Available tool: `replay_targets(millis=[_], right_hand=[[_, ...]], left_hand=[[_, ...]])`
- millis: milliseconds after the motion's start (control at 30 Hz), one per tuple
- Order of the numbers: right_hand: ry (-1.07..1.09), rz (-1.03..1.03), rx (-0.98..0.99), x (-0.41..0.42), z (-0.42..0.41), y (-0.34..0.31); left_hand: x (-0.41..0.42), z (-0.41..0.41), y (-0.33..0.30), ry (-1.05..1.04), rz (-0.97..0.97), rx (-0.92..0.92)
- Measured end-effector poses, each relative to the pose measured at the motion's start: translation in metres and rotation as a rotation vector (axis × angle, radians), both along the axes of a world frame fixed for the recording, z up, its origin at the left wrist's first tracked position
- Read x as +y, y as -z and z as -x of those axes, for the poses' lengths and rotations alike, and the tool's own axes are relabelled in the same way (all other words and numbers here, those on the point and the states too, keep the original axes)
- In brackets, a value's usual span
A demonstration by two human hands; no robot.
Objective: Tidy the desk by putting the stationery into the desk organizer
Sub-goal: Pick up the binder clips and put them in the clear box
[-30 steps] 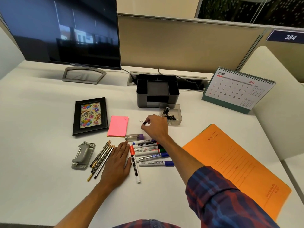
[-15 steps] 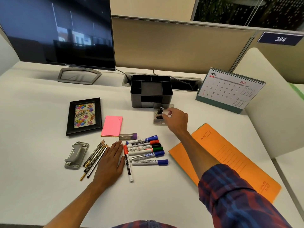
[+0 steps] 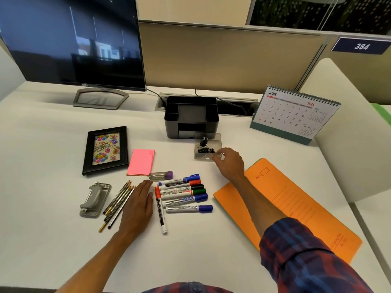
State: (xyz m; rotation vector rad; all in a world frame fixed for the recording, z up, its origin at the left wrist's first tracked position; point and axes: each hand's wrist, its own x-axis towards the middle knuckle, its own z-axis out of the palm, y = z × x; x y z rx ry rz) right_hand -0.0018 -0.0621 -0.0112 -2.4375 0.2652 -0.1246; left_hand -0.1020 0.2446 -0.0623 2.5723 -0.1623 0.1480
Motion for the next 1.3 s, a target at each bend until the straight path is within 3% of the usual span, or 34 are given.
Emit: replay_targets(millis=[533, 833, 1033, 1300], right_hand=[[-0.061, -0.179, -0.163, -0.011, -0.001, 0.007], [-0.108, -0.183, -0.251, 0.002, 0.003, -0.001], [-0.108, -0.166, -0.308, 0.012, -0.001, -0.007], [-0.115, -0.176, -0.281, 0.025, -0.009, -0.011]], left_hand=[[-0.067, -0.051, -0.041, 0.091, 0.091, 0.005], [-0.104, -0.083, -0.065, 0.216, 0.232, 0.288], [-0.110, -0.088, -0.079, 0.131, 0.384, 0.287], [-0.103, -0.094, -0.081, 0.090, 0.377, 0.304]])
